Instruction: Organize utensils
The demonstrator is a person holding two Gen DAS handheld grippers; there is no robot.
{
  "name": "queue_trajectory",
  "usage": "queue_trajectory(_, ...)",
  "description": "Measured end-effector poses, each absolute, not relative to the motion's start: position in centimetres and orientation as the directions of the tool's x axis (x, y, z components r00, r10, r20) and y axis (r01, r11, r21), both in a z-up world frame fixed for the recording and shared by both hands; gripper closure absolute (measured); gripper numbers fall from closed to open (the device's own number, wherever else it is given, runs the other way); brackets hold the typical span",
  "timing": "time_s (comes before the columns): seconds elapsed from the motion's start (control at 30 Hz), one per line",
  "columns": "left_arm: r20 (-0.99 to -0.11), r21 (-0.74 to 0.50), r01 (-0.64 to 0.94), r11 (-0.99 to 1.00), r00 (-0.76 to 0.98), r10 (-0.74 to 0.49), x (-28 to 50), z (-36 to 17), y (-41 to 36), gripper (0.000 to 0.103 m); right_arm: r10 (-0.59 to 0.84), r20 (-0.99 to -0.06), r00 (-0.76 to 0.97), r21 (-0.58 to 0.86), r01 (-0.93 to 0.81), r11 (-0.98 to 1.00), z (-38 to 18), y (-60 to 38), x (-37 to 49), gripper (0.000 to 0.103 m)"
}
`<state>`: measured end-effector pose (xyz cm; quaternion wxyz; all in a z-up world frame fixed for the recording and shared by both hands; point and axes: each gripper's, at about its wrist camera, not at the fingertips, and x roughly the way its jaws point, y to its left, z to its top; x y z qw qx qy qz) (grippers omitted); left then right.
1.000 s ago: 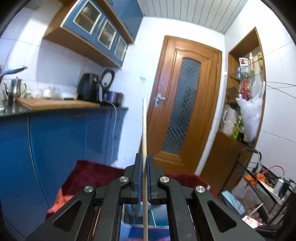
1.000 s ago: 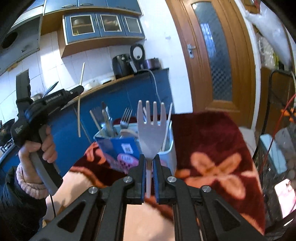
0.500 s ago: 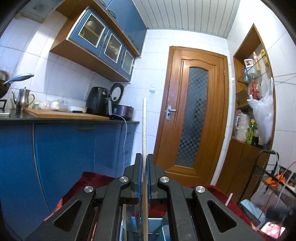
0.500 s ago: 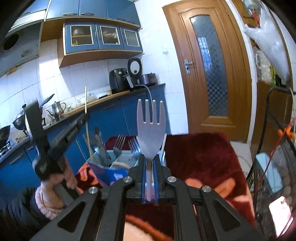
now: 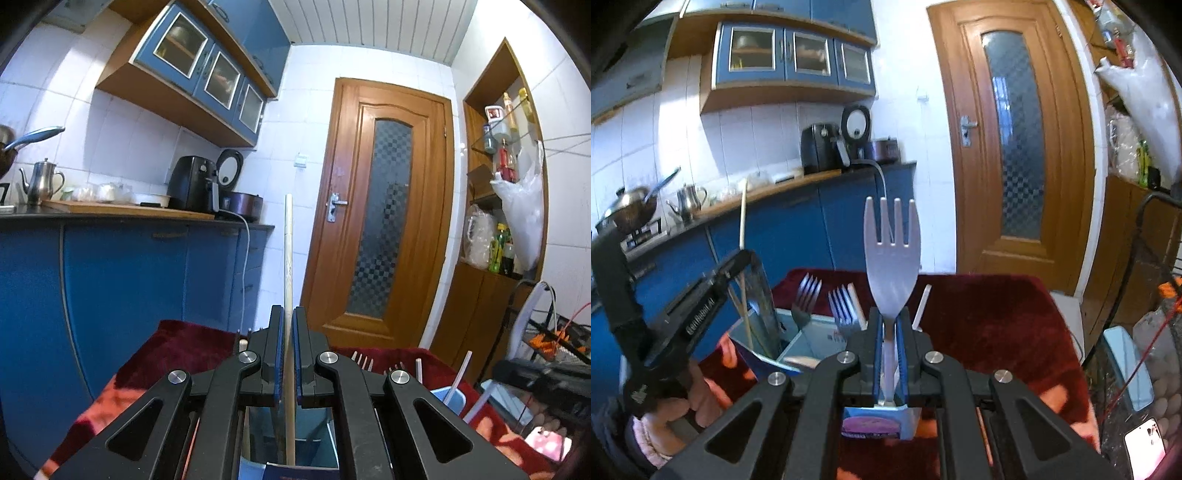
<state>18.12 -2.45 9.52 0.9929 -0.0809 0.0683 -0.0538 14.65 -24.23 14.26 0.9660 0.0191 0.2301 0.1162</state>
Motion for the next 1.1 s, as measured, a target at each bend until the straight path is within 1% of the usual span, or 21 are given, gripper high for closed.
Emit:
queue_trajectory(0.13, -0.147, -0.178, 0.107, 0.978, 0.98, -0.134, 18.0, 9.4, -2.3, 0.098, 0.25, -0.48, 0.841, 0.098, -0.232, 0.968, 13.0, -23.6, 15.2, 0.094)
queue_trajectory(0.2, -0.154, -0.179, 0.114, 0.977, 0.978, -0.142, 17.8, 9.4, -2.3, 0.096, 0.255, -0.485, 0.836, 0.1, -0.236, 0.967, 12.8, -23.5, 15.1, 0.093)
queue_trajectory(0.23, -0.158, -0.178, 0.115, 0.977, 0.977, -0.144, 17.7, 9.4, -2.3, 0.091, 0.257, -0.487, 0.835, 0.101, -0.239, 0.966, 12.8, -23.4, 15.0, 0.093)
queue_trajectory(0.27, -0.163, -0.178, 0.116, 0.977, 0.976, -0.146, 17.6, 9.5, -2.3, 0.086, 0.259, -0.487, 0.834, 0.102, -0.24, 0.965, 12.8, -23.4, 14.9, 0.09)
queue_trajectory(0.3, -0.169, -0.178, 0.116, 0.977, 0.975, -0.146, 17.4, 9.5, -2.3, 0.083, 0.259, -0.485, 0.836, 0.104, -0.238, 0.966, 13.0, -23.5, 14.8, 0.087)
queue_trajectory(0.33, -0.174, -0.18, 0.115, 0.977, 0.974, -0.147, 17.3, 9.5, -2.2, 0.081, 0.259, -0.481, 0.838, 0.108, -0.236, 0.966, 13.1, -23.5, 14.6, 0.086)
queue_trajectory(0.77, -0.192, -0.189, 0.133, 0.973, 0.967, -0.169, 13.5, 11.4, -1.3, 0.081, 0.275, -0.396, 0.876, 0.154, -0.232, 0.96, 16.1, -24.4, 10.9, 0.076)
queue_trajectory(0.87, -0.2, -0.194, 0.136, 0.971, 0.964, -0.175, 12.3, 12.0, -0.9, 0.081, 0.283, -0.382, 0.88, 0.157, -0.24, 0.958, 16.7, -24.2, 9.7, 0.076)
queue_trajectory(1.1, -0.239, -0.164, 0.14, 0.976, 0.955, -0.177, 8.9, 13.3, -0.5, 0.081, 0.319, -0.342, 0.884, 0.172, -0.275, 0.946, 18.3, -23.9, 6.1, 0.073)
